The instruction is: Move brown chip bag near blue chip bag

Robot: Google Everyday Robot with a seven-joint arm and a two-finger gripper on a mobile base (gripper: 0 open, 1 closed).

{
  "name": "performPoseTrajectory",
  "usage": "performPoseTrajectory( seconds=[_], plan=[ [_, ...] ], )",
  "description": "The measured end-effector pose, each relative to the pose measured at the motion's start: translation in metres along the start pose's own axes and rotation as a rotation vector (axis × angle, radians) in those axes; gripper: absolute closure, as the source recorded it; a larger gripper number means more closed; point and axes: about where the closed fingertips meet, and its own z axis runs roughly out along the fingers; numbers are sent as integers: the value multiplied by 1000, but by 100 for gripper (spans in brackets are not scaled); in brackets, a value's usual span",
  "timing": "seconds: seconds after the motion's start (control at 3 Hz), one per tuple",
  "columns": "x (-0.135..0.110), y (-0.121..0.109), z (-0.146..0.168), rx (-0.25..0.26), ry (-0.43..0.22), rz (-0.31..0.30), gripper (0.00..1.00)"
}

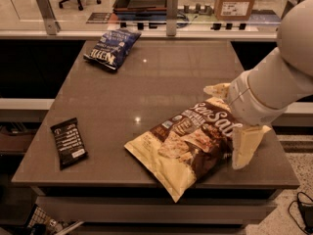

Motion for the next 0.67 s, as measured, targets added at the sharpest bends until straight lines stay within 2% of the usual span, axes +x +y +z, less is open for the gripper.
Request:
performPoseTrajectory(
  seconds=[0.33,0.67],
  plan=[
    [-9,11,17,-26,-1,-19,0],
    [-19,20,26,-41,7,-45,18]
  ],
)
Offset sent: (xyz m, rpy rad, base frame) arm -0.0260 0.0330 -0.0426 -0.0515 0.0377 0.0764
